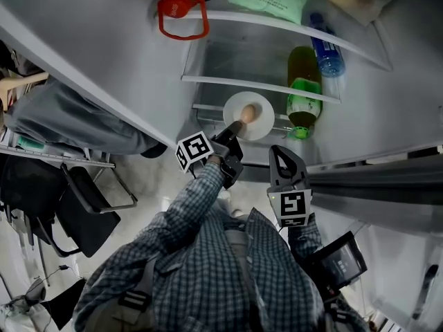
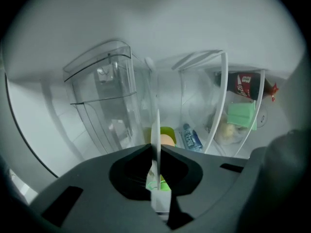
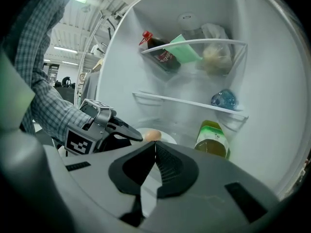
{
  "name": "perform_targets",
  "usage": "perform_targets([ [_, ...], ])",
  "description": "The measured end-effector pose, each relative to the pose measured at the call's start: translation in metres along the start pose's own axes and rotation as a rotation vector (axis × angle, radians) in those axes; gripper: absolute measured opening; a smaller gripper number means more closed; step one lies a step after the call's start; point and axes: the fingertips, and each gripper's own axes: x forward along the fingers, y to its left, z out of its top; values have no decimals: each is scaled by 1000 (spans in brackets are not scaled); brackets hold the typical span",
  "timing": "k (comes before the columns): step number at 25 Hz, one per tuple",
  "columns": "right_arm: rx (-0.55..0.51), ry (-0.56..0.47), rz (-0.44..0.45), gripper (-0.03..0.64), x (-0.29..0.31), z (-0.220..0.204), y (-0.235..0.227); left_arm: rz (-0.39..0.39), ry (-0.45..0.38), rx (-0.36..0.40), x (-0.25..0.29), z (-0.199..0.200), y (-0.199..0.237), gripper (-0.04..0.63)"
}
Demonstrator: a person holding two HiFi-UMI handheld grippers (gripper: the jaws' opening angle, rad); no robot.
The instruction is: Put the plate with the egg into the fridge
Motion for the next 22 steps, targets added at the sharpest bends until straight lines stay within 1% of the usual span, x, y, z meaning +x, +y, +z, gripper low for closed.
perform_targets([
  [4,-32,17,8,6,8,-2,1,1,-1,0,5,5,0,29],
  [10,-112,66,18,6,20,-9,3,5,-4,-16,11,9,4,29],
  [16,-239,114,-20,6,37,-17,-2,23,8,-24,17,6,10,29],
  [22,-308,165,-17,6,50,-28,-5,22,9,-23,22,6,11,29],
])
